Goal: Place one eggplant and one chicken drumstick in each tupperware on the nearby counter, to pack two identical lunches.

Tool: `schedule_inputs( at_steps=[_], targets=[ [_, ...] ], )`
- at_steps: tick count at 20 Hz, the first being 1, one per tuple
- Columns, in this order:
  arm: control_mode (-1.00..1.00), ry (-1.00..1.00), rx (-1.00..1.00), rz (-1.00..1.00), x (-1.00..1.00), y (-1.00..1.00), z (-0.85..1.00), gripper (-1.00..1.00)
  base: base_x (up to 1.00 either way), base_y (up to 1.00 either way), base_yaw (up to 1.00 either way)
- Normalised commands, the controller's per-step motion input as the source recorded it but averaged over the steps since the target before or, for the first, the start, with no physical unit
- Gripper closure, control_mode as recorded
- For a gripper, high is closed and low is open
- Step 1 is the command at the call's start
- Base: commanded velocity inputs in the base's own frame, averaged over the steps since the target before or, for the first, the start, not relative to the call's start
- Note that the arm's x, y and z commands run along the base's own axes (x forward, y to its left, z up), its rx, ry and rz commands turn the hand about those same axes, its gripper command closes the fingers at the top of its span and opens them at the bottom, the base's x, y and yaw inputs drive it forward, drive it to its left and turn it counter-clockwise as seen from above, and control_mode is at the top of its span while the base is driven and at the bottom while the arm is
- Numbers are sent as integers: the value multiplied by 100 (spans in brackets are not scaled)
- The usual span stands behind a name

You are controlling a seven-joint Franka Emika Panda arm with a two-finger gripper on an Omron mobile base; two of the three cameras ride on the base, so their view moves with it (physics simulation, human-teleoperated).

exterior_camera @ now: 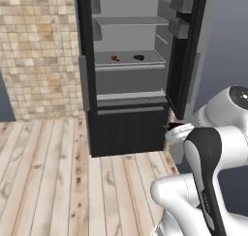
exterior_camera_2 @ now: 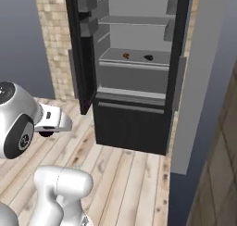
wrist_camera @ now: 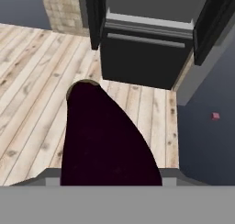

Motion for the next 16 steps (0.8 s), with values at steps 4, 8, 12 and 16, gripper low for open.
schedule_inputs(
  at_steps=[4,8,12,16],
  targets=[
    [100,0,0,0,0,0,0,100,-100,34,37],
    [100,0,0,0,0,0,0,100,-100,36,43],
    [100,0,0,0,0,0,0,100,-100,32,46],
    [100,0,0,0,0,0,0,100,-100,34,46]
  ],
)
